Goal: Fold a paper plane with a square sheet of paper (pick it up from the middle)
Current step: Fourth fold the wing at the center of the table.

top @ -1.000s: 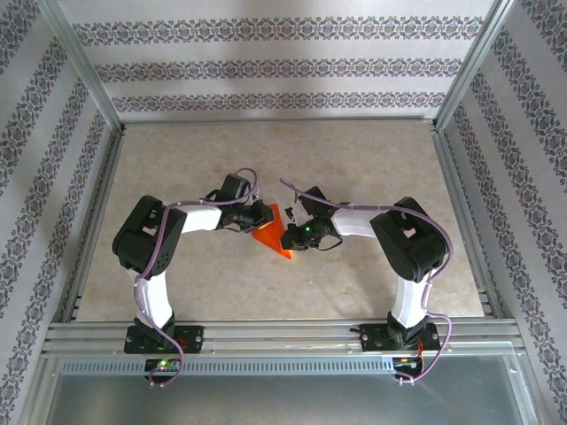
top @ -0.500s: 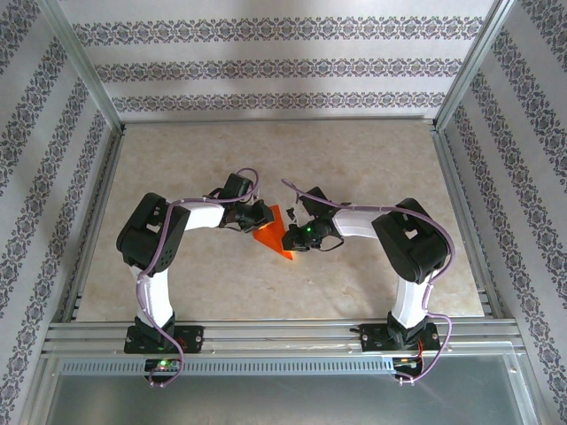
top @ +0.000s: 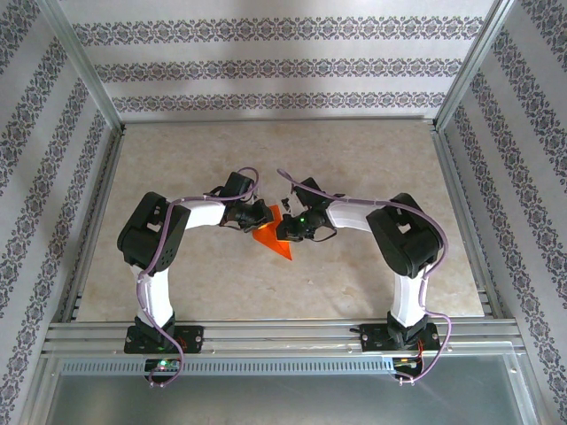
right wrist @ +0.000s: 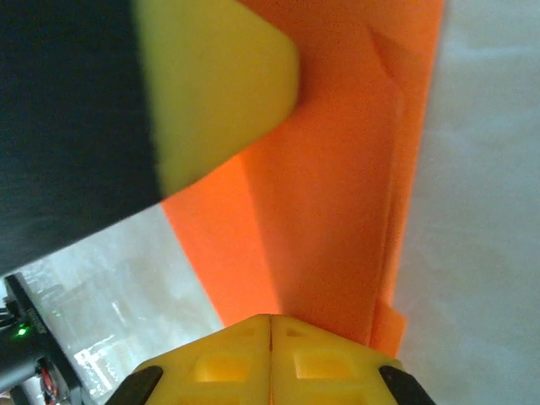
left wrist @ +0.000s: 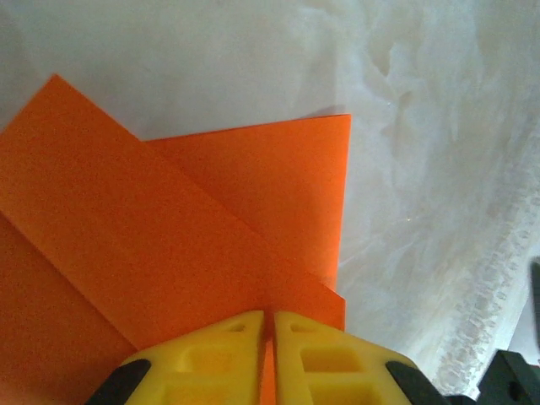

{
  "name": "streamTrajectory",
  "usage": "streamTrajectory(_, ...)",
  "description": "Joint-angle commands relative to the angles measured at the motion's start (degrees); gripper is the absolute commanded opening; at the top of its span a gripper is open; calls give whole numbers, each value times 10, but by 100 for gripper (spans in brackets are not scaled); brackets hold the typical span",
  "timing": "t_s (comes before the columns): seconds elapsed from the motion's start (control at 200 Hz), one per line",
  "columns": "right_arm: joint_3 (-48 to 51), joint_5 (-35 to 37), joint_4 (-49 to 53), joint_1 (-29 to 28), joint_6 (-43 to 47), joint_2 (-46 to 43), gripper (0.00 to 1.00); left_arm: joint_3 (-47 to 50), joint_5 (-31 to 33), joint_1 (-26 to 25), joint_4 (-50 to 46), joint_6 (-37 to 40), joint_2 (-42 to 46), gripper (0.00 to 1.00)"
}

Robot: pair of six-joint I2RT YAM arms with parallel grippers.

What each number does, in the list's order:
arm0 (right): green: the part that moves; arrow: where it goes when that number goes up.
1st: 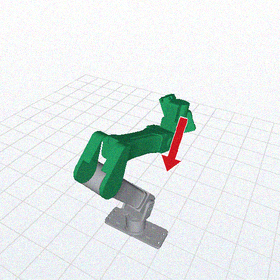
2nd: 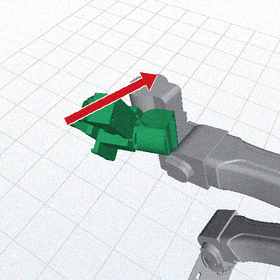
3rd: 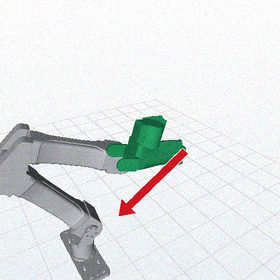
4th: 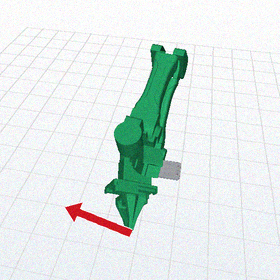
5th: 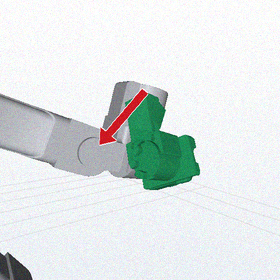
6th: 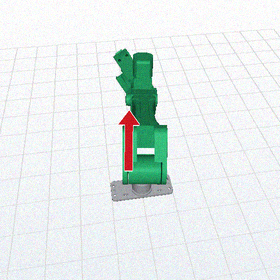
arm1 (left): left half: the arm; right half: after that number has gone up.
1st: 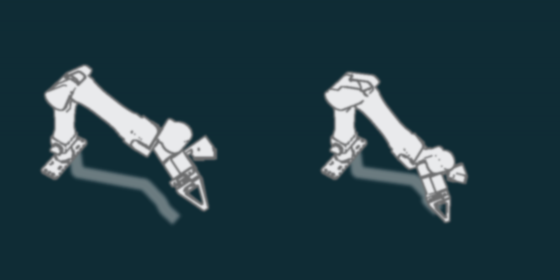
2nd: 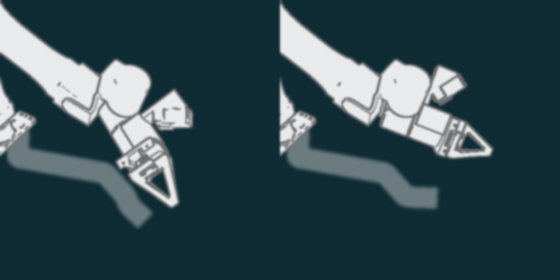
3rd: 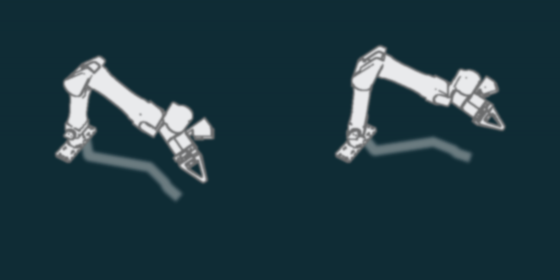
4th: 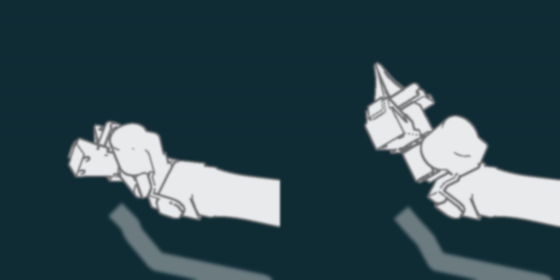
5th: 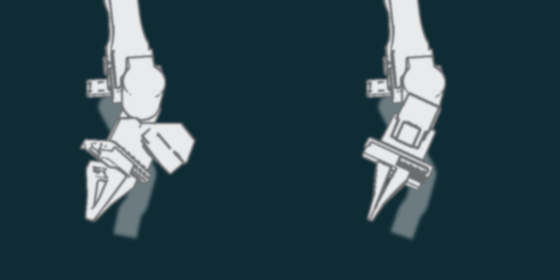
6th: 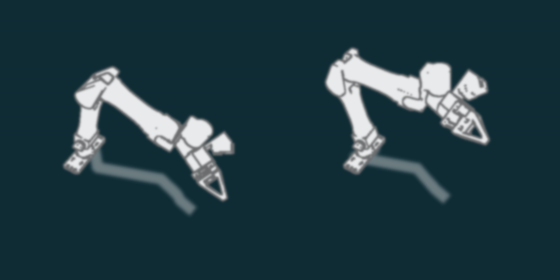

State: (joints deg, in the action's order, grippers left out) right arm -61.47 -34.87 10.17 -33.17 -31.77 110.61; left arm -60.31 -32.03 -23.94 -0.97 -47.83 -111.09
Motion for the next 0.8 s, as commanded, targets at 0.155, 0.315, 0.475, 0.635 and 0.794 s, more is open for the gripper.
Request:
streamTrajectory(0.155,29,19,41,-10,2,-7,8,-14,72,-4,-118,7,-36,12)
streamTrajectory(0.315,68,3,55,-15,14,-31,8,-24,87,-3,-148,4,-51,11)
streamTrajectory(0.475,98,-3,60,-22,15,-53,8,-27,92,-3,-157,-1,-62,11)
streamTrajectory(0.635,123,-1,62,-25,13,-67,8,-27,92,-2,-159,-2,-64,11)
streamTrajectory(0.794,155,2,64,-30,7,-81,8,-27,93,-2,-161,-2,-64,11)
